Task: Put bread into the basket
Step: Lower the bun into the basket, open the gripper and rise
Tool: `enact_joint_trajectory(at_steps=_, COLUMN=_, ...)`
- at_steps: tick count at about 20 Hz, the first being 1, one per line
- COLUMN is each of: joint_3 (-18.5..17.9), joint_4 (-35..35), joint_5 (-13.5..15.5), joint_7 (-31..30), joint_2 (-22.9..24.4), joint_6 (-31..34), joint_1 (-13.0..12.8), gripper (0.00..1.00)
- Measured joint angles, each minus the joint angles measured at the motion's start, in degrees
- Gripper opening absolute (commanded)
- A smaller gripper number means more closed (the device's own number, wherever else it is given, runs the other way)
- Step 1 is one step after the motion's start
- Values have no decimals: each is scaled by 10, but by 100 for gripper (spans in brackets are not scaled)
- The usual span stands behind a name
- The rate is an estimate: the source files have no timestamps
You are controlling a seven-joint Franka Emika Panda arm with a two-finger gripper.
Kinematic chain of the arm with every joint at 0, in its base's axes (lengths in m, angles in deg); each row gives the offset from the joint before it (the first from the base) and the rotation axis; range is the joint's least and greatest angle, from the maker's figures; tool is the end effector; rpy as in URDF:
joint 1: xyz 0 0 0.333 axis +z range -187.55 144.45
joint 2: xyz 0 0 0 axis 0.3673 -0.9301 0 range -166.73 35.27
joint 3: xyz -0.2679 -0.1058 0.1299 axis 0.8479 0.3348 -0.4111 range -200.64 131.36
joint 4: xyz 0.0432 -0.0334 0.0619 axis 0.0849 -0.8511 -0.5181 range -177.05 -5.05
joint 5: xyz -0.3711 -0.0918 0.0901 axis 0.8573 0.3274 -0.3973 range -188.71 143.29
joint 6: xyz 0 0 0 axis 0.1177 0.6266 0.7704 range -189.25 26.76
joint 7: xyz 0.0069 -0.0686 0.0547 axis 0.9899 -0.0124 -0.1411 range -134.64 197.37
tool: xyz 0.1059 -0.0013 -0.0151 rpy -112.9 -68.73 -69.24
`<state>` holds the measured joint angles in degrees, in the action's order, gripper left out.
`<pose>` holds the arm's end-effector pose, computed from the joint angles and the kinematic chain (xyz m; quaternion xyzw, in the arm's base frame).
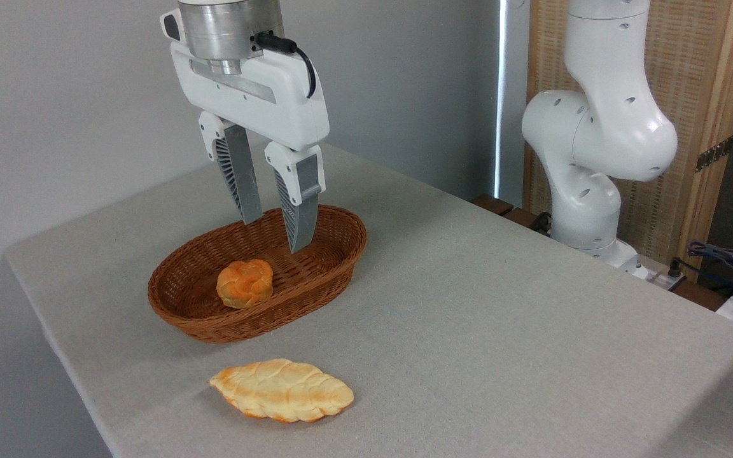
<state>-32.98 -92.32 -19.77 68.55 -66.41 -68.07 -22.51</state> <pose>0.5635 -0.0308 0.6134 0.9403 -0.3390 0.0232 0.0199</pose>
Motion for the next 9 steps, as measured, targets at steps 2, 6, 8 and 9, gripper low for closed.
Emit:
enact_joint_trajectory(at_steps=2, joint_3=0, joint_4=0, joint_5=-1, joint_7=0, joint_2=-3, joint_6=0, joint_1=-2, gripper=100)
enact_joint_trajectory(at_steps=6, joint_3=0, joint_4=0, joint_5=-2, joint_7=0, joint_2=-5, joint_6=0, joint_1=-2, gripper=100)
enact_joint_trajectory(at_steps=8, joint_3=0, joint_4=0, joint_5=-2, joint_7=0, joint_2=-5, joint_6=0, joint_1=-2, gripper=100)
enact_joint_trajectory(at_steps=9, joint_3=0, joint_4=0, joint_5=-2, joint_7=1, joint_2=-5, joint_6=0, joint_1=-2, gripper=100)
